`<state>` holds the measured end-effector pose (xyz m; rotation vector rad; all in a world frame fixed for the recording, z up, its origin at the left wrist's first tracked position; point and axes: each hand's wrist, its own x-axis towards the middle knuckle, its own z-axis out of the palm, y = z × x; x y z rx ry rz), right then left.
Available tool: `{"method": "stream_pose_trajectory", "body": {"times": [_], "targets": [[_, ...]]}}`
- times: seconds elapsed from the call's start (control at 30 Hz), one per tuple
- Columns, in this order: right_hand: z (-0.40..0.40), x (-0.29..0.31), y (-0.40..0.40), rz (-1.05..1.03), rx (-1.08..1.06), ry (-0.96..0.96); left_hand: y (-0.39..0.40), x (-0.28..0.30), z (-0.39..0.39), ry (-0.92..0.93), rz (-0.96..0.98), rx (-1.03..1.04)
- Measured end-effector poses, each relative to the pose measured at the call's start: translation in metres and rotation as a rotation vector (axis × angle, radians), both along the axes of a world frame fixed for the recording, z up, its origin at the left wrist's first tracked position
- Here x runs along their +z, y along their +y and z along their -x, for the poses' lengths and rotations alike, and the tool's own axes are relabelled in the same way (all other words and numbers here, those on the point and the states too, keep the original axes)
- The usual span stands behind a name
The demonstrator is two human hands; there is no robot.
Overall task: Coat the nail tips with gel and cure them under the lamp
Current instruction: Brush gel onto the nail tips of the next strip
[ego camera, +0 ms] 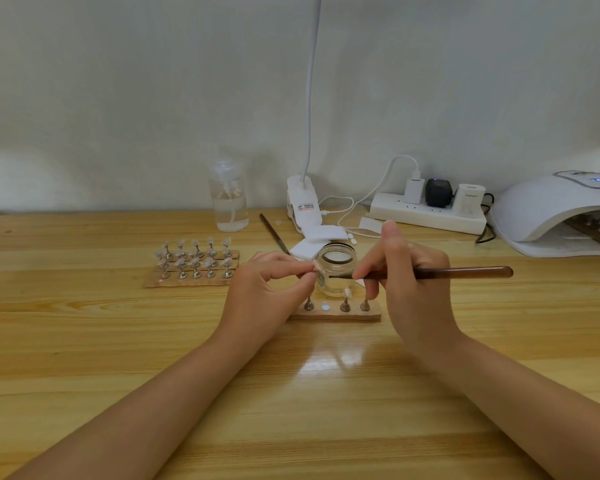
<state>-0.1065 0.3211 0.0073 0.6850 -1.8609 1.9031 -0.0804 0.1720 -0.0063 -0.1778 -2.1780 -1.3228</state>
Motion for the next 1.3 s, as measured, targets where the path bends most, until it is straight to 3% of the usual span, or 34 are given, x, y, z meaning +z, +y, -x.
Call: {"method": "stream_pose_trajectory", "body": {"times": [0.23,0.77,1.03,1.3], "targets": [[0.002,-0.005,-0.002,-0.11,0.021,0.128,0.001,0.001,-0.001,0.003,-0.003,-0.006],[0.004,-0.005,0.003,-0.049,-0.023,0.056,-0.002,-0.001,0.001,0.031,-0.006,0.01],[0.019,-0.015,0.013,-0.069,-0.098,0.041,-0.004,0.0,0.005,-0.054,-0.098,-0.022],[0.02,-0.016,0.011,-0.063,-0.13,-0.009,0.001,0.0,0.006,-0.088,-0.09,-0.186]]}}
